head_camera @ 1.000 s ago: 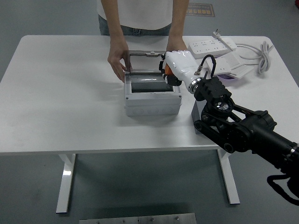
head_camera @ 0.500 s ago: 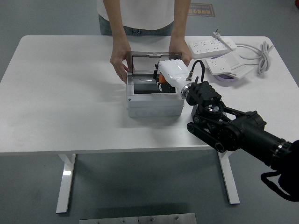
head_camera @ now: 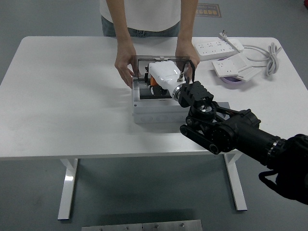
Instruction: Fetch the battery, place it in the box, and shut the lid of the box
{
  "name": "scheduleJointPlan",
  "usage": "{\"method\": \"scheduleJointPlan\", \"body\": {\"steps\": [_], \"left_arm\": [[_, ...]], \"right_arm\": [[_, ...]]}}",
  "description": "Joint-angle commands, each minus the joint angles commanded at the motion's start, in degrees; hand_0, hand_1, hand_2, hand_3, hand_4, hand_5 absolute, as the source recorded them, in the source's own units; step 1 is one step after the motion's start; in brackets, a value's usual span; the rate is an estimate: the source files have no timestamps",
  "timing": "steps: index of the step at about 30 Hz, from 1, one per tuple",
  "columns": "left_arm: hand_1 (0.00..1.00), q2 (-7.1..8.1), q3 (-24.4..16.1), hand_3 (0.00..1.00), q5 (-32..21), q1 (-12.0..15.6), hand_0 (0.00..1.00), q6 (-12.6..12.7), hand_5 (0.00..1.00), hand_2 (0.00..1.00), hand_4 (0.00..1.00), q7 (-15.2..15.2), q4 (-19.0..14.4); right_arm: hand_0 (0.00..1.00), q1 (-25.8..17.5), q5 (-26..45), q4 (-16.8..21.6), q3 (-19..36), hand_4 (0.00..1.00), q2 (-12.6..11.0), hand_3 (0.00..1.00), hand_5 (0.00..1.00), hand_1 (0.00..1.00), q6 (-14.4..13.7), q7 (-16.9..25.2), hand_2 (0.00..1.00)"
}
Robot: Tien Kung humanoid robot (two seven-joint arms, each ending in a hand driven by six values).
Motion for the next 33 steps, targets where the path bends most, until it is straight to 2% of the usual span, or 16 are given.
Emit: {"method": "scheduleJointPlan", "body": {"steps": [18,19,24,25,30,31,33], "left_arm": [[0.692,-0.09,-0.23,0.521,0.58,-0.16,0.524,-0.17,0.002,0.542,0.46,0.02,-0.01],[0.69,-0.09,-0.22,0.518,0.59,-0.17,0.522,-0.18,0.002,0.54,0.447,0.01,-0.01],[0.69,-0.11,-0.21,0.518,0.65,-0.13,0.522,-0.18,0.002,0.54,0.447,0.08,-0.06],[0.689,-0.1,-0.2,0.516,0.65,-0.12,0.52,-0.19,0.002,0.538,0.435,0.08,-0.06],[0.689,-0.08,-0.21,0.516,0.67,-0.12,0.52,-0.2,0.002,0.538,0.435,0.14,-0.1],[0.686,-0.08,-0.19,0.513,0.65,-0.12,0.516,-0.2,0.002,0.537,0.417,0.14,-0.1],[0.686,-0.08,-0.2,0.513,0.69,-0.11,0.516,-0.22,0.002,0.537,0.417,0.16,-0.12]], "right_arm": [[0.182,-0.35,4.89,-2.39,-0.15,0.002,0.21,0.321,0.002,0.239,-2.12,2.08,0.318],[0.25,-0.36,5.19,-2.47,-0.17,0.118,0.21,0.407,0.002,0.254,-2.2,2.24,0.343],[0.25,-0.33,6.82,-2.72,-0.19,0.118,0.21,0.407,0.002,0.254,-2.65,2.93,0.343],[0.362,-0.32,7.04,-2.76,-0.2,0.43,0.21,0.494,0.044,0.294,-2.67,3.01,0.375],[0.362,-0.28,7.95,-3.0,-0.19,0.43,0.21,0.494,0.044,0.294,-2.55,3.44,0.375],[0.406,-0.28,8.12,-3.05,-0.19,0.582,0.21,0.537,0.107,0.343,-2.5,3.55,0.413],[0.406,-0.27,8.38,-3.18,-0.22,0.582,0.21,0.537,0.107,0.343,-2.44,3.74,0.413]]}}
